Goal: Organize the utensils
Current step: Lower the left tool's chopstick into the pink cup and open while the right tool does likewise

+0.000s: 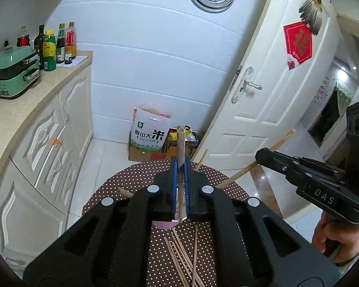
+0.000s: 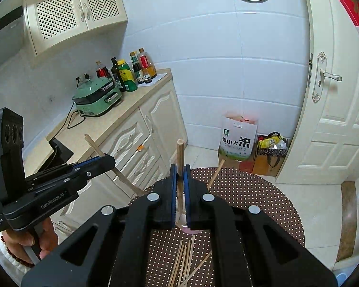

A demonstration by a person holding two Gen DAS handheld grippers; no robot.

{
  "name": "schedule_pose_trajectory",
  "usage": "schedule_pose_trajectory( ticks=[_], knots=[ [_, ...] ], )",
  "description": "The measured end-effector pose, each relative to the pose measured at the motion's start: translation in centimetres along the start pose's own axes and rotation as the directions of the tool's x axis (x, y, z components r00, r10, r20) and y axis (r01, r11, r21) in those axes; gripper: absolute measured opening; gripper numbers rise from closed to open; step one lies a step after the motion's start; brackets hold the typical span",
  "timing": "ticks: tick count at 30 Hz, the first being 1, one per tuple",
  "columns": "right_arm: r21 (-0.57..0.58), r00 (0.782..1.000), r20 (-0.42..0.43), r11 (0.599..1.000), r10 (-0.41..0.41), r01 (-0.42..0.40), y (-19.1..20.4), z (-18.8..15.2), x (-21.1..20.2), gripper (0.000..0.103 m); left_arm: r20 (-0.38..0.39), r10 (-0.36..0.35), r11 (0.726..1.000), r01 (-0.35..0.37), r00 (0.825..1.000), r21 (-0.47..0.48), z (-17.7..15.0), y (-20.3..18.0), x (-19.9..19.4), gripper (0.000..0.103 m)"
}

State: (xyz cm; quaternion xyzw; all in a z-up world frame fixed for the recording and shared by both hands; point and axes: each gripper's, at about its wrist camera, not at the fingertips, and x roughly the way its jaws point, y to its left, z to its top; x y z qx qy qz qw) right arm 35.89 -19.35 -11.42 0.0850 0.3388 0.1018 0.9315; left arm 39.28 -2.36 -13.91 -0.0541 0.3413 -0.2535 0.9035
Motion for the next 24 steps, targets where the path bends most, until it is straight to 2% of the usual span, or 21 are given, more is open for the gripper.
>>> schedule_pose_trajectory(
  ticks=[8, 16, 24],
  knots=[
    [0.005, 1.0, -0.028, 1.0, 0.0, 0.0, -0.5, -0.4, 0.8, 0.004, 0.023, 0.01, 0.999, -0.009, 1.0, -0.034, 0.2, 0.6, 0.2, 0.005],
    [0.013, 0.998, -0.062, 1.0, 0.005, -0.004, -0.6, -1.1, 1.6, 0.004, 0.081, 0.031, 0.998, -0.027, 0.996, -0.048, 0.5, 0.8, -0.8, 0.005],
    [0.016, 0.996, -0.094, 1.0, 0.006, -0.004, -0.7, -1.9, 2.3, 0.005, 0.011, 0.066, 0.997, -0.066, 0.998, -0.032, -1.3, 1.1, 1.4, 0.006]
  ],
)
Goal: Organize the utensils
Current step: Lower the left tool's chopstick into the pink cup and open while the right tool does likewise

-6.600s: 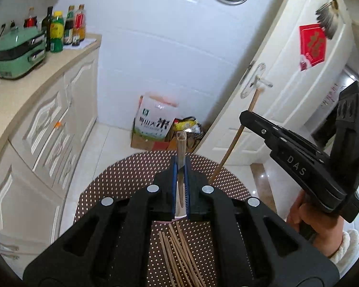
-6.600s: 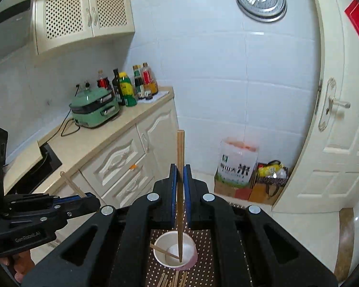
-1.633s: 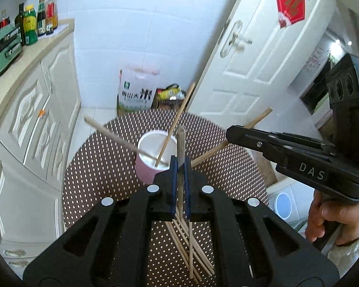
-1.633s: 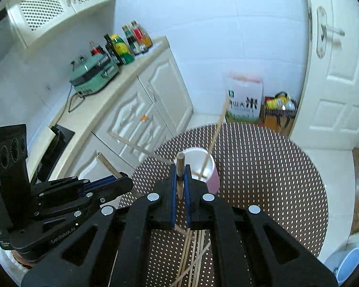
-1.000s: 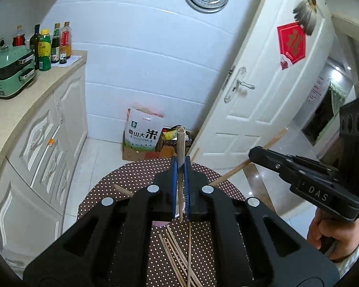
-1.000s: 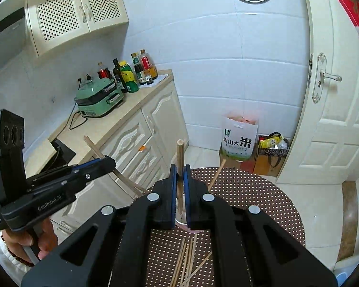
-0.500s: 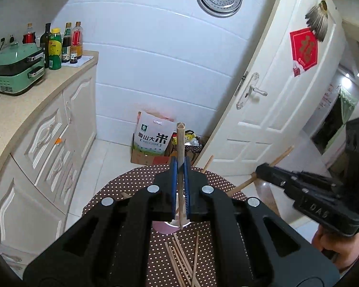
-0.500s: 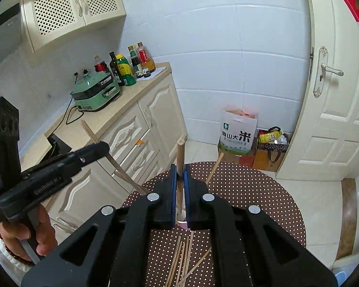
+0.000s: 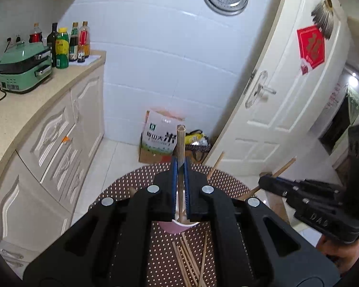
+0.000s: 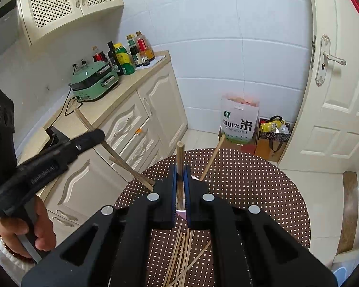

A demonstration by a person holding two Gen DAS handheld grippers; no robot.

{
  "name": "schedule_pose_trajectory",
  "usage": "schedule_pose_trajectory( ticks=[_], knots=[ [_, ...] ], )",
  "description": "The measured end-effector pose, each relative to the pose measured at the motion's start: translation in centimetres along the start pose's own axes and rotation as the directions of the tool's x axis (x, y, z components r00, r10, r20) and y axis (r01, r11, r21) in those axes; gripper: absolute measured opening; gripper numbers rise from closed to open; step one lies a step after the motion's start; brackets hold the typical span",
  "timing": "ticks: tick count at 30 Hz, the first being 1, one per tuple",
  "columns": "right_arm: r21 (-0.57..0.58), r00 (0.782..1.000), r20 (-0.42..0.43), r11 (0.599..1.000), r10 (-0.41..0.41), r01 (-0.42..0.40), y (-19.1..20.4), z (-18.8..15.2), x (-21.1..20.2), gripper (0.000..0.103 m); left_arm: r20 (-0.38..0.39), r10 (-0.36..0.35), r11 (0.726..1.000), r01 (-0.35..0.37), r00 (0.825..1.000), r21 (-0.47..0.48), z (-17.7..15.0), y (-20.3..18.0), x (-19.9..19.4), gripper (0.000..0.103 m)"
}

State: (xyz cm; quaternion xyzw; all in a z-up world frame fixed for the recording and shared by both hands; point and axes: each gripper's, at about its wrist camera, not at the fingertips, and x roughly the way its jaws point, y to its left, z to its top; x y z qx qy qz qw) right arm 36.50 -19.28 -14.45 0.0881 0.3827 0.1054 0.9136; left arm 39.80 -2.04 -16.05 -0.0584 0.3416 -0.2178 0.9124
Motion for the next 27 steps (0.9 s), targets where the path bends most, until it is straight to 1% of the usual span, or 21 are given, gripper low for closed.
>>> schedule_pose_trajectory(
  ticks=[7, 13, 20, 27],
  knots=[
    [0.007, 1.0, -0.024, 1.0, -0.008, 0.008, -0.2, -0.8, 0.7, 0.005, -0.067, 0.011, 1.0, -0.01, 0.998, 0.015, -1.8, 0.4, 1.3, 0.006],
    [0.02, 0.998, -0.053, 1.0, -0.018, 0.019, -0.8, -1.6, 1.7, 0.005, -0.125, 0.014, 1.0, -0.012, 0.992, 0.014, -3.2, 0.8, 2.5, 0.006],
    [0.022, 0.996, -0.084, 0.999, -0.025, 0.027, -1.1, -2.4, 3.0, 0.005, -0.172, 0.021, 0.999, -0.014, 0.985, 0.04, -4.0, 0.4, 3.7, 0.006],
    [0.036, 0.993, -0.115, 0.999, -0.02, 0.024, -1.6, -2.9, 4.1, 0.005, -0.205, 0.028, 0.999, -0.019, 0.978, 0.045, -4.5, 0.4, 4.4, 0.006]
  ],
)
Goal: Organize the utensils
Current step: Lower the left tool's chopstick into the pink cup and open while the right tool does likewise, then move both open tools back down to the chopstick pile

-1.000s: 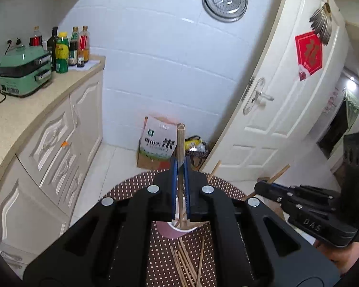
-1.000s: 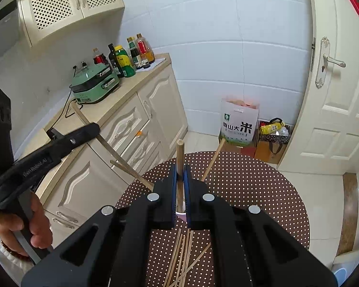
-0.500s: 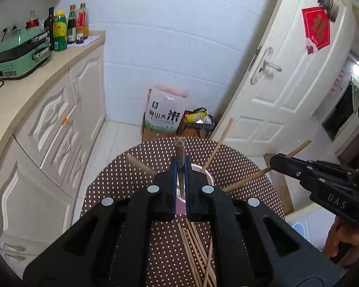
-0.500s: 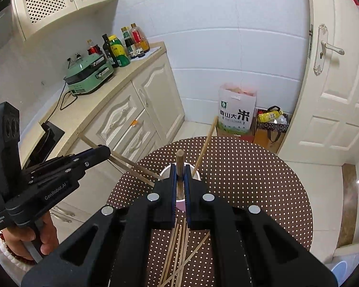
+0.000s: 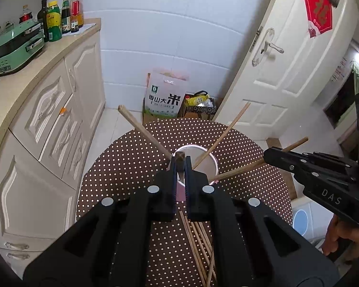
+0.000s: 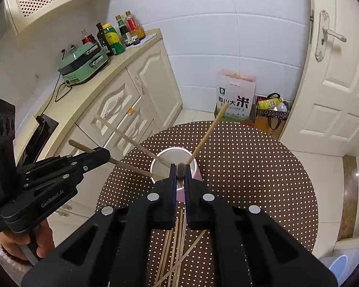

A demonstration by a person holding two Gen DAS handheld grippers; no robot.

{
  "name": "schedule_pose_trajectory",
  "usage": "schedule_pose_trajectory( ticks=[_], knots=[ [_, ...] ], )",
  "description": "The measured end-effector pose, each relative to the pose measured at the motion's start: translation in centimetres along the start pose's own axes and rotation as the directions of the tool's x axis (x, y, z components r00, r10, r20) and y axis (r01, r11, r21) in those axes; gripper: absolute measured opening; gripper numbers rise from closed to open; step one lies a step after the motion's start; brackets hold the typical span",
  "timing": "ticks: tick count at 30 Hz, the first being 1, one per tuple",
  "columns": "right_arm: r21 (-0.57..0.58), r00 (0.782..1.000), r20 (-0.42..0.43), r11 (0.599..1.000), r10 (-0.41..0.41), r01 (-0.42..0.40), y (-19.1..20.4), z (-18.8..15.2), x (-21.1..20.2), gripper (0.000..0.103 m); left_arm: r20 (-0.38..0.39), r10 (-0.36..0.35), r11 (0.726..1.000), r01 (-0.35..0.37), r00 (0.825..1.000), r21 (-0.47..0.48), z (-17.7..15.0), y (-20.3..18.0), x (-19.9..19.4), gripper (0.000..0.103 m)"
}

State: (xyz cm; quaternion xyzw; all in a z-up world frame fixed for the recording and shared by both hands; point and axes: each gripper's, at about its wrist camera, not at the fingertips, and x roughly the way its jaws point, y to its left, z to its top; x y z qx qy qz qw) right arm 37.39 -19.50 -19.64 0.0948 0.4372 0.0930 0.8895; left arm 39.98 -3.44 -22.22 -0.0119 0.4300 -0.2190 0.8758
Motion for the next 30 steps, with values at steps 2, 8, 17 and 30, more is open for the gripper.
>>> schedule_pose_trajectory(
  ticks=[2, 8, 17, 30],
  knots=[
    [0.005, 1.0, -0.009, 1.0, 0.003, -0.003, -0.1, -0.2, 0.3, 0.005, -0.013, -0.002, 1.0, 0.002, 1.0, -0.007, 0.0, 0.1, 0.2, 0.007],
    [0.02, 1.0, -0.015, 1.0, 0.01, -0.01, -0.2, -0.1, 0.7, 0.005, -0.048, 0.012, 1.0, -0.013, 0.999, -0.011, -0.3, 0.2, 0.7, 0.008],
    [0.077, 1.0, -0.011, 0.997, 0.023, -0.022, -1.3, -0.8, 0.2, 0.011, -0.045, 0.025, 0.999, -0.026, 0.999, -0.034, -1.1, 0.8, 0.5, 0.054],
    [0.167, 0.999, -0.035, 0.986, 0.015, -0.009, -4.0, -3.9, -0.2, 0.025, -0.013, 0.047, 0.984, -0.049, 0.999, -0.171, -4.4, 3.4, 0.3, 0.058]
  ],
)
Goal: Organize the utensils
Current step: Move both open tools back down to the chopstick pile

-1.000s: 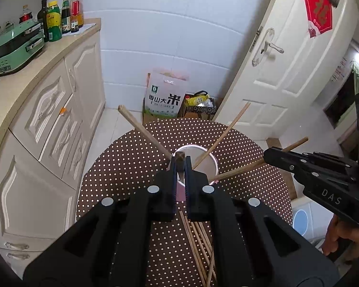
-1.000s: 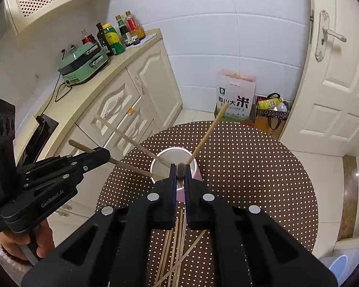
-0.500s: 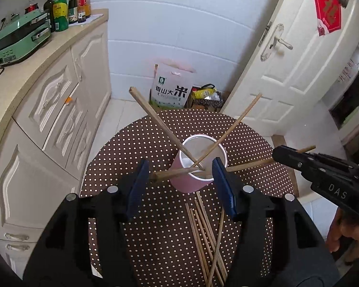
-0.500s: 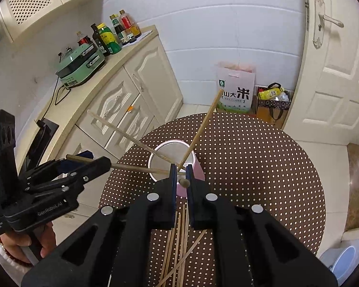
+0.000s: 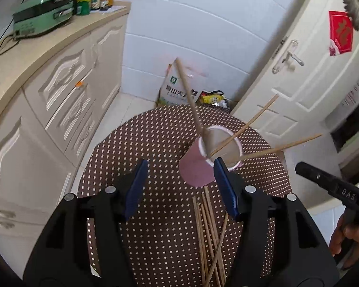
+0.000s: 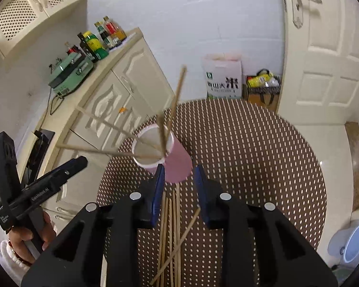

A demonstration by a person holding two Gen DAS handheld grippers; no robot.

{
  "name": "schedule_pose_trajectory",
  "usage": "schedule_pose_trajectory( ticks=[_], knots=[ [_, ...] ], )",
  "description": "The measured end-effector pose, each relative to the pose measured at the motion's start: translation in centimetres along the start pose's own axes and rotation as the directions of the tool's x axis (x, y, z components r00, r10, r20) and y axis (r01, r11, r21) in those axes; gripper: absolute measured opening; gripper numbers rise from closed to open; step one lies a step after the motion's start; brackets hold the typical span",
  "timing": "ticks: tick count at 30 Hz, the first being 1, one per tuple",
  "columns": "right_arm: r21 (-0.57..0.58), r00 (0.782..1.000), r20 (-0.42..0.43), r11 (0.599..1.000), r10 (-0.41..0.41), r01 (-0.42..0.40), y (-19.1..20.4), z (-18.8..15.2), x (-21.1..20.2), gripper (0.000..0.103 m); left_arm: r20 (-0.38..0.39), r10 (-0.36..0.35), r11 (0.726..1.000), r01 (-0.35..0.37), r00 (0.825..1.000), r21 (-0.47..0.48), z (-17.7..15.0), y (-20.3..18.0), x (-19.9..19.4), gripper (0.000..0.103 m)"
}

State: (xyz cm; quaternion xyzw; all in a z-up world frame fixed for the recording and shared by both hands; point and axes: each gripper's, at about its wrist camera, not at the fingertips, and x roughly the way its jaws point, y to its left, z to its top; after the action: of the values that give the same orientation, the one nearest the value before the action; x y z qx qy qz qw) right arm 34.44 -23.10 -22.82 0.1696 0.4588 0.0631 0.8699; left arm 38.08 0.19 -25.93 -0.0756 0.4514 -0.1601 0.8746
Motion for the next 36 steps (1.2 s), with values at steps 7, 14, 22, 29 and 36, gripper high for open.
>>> schedule_pose_trajectory(
  ticks=[7, 14, 22, 29, 36],
  knots=[
    [0.016, 0.994, -0.105, 1.0, -0.01, 0.012, -1.0, -2.6, 3.0, 0.025, -0.133, 0.037, 0.998, -0.042, 0.99, -0.036, -3.7, 0.9, 3.7, 0.058],
    [0.05, 0.982, -0.188, 0.999, 0.003, 0.006, -2.4, -4.1, 5.2, 0.025, -0.302, 0.053, 0.998, -0.041, 0.952, 0.046, -7.4, -1.3, 8.8, 0.058],
    [0.065, 0.97, -0.243, 0.998, 0.009, 0.007, -4.0, -4.8, 6.7, 0.025, -0.375, 0.143, 0.986, -0.098, 0.916, 0.136, -8.7, -3.1, 12.6, 0.058],
    [0.077, 0.962, -0.272, 0.997, 0.027, -0.006, -4.5, -4.5, 8.2, 0.025, -0.378, 0.171, 0.982, -0.125, 0.91, 0.143, -8.5, -3.1, 13.3, 0.06],
    [0.095, 0.937, -0.345, 0.995, 0.049, -0.017, -4.6, -4.6, 10.6, 0.025, -0.388, 0.218, 0.971, -0.157, 0.895, 0.183, -7.7, -3.8, 14.4, 0.068]
  ],
)
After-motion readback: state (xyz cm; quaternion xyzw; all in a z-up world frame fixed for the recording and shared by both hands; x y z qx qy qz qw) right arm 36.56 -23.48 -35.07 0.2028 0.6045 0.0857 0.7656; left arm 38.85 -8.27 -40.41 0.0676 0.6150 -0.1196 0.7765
